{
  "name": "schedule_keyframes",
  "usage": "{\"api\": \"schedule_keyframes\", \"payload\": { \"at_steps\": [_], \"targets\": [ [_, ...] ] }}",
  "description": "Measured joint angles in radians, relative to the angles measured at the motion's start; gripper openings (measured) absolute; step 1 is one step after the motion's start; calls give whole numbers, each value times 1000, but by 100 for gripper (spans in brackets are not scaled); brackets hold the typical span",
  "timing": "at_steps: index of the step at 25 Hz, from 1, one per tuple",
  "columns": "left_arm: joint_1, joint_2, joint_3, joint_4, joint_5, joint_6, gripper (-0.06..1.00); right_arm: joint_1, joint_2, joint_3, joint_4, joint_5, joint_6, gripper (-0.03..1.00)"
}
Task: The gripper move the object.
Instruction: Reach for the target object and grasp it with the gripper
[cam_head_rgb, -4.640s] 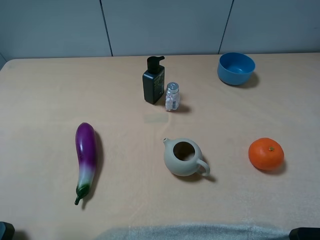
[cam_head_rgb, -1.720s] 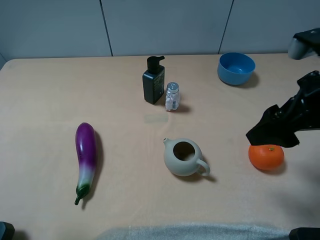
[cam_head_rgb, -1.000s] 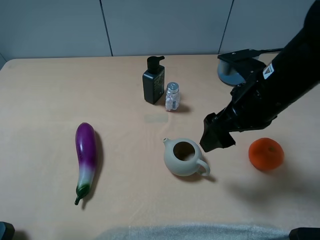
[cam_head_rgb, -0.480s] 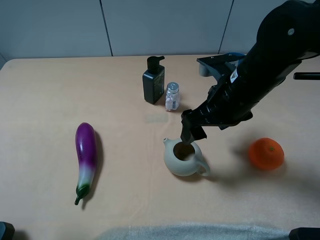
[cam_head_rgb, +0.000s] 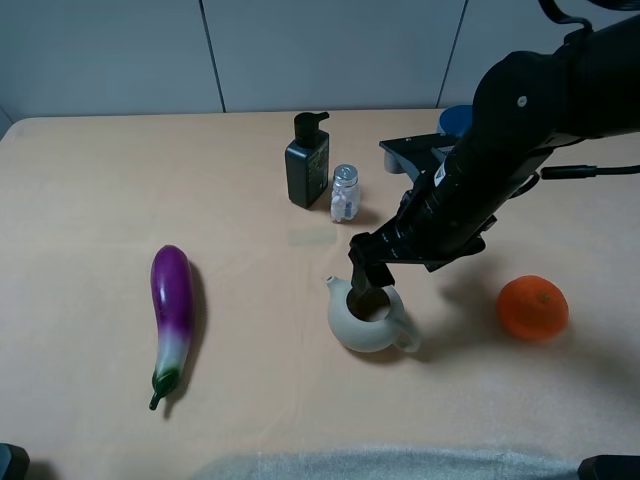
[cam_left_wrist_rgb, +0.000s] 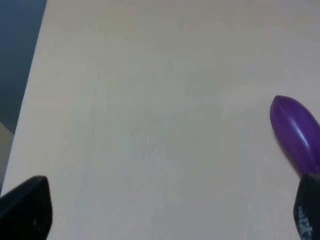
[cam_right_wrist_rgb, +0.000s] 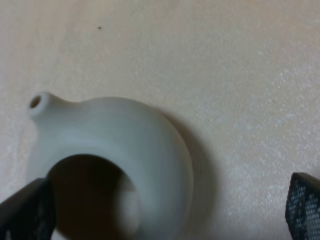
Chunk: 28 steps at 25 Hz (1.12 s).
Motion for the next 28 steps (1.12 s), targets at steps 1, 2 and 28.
{"api": "schedule_keyframes", "payload": {
  "at_steps": [1, 2, 28],
  "targets": [
    [0, 0, 0, 0, 0, 0, 96, 0, 9, 0, 0, -2, 0, 69],
    [0, 0, 0, 0, 0, 0, 96, 0, 17, 0, 0, -3, 0, 69],
    [0, 0, 0, 0, 0, 0, 96, 0, 168, -1, -5, -70, -2, 69]
  ]
}}
